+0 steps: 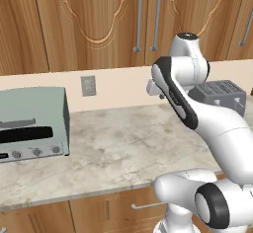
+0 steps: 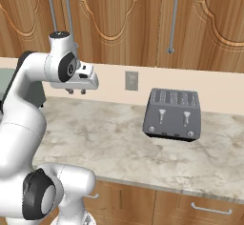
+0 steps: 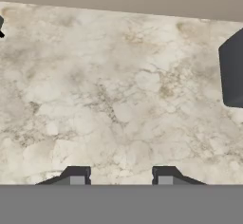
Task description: Move the bowls from the cabinet to the plates on the dining table.
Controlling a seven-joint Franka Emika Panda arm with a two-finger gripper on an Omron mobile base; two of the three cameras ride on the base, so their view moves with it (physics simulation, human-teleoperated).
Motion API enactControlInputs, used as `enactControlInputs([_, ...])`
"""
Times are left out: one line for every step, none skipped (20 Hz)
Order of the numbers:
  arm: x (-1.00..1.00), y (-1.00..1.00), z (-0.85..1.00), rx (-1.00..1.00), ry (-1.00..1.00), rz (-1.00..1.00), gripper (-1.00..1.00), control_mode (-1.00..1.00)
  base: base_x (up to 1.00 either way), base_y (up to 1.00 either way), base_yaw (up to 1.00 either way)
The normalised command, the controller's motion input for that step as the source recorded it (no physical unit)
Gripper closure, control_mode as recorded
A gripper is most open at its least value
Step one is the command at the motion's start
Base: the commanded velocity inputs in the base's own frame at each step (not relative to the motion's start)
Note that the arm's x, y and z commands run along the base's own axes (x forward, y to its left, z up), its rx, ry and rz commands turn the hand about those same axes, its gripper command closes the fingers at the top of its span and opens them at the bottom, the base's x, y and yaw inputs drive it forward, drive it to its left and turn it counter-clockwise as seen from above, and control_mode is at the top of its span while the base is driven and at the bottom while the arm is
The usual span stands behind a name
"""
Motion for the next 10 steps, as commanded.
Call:
enactControlInputs([0.0, 0.0, 0.0, 0.0, 0.0, 0.0, -1.0, -1.0, 0.0, 0.0, 0.0])
enactControlInputs([0.0, 0.0, 0.0, 0.0, -0.01, 0.0, -1.0, -1.0, 0.0, 0.0, 0.0])
enactControlInputs([-0.04, 0.0, 0.0, 0.0, -0.03, 0.0, -1.0, -1.0, 0.0, 0.0, 0.0])
enactControlInputs([-0.18, 0.0, 0.0, 0.01, -0.06, 0.0, -1.0, -1.0, 0.0, 0.0, 0.0])
enactControlInputs([-0.24, 0.0, 0.0, 0.01, -0.08, 0.0, -1.0, -1.0, 0.0, 0.0, 0.0])
enactControlInputs([-0.37, 0.0, 0.04, 0.03, -0.1, 0.0, -1.0, -1.0, 0.0, 0.0, 0.0])
enactControlInputs([-0.44, 0.0, 0.04, 0.03, -0.09, 0.0, -1.0, -1.0, 0.0, 0.0, 0.0])
enactControlInputs([-0.52, 0.0, 0.06, 0.04, -0.11, 0.0, -1.0, -1.0, 0.0, 0.0, 0.0])
enactControlInputs([-0.56, 0.0, 0.06, 0.04, -0.12, 0.0, -1.0, -1.0, 0.0, 0.0, 0.0])
enactControlInputs([-0.59, 0.0, 0.06, 0.05, -0.12, 0.0, -1.0, -1.0, 0.0, 0.0, 0.0])
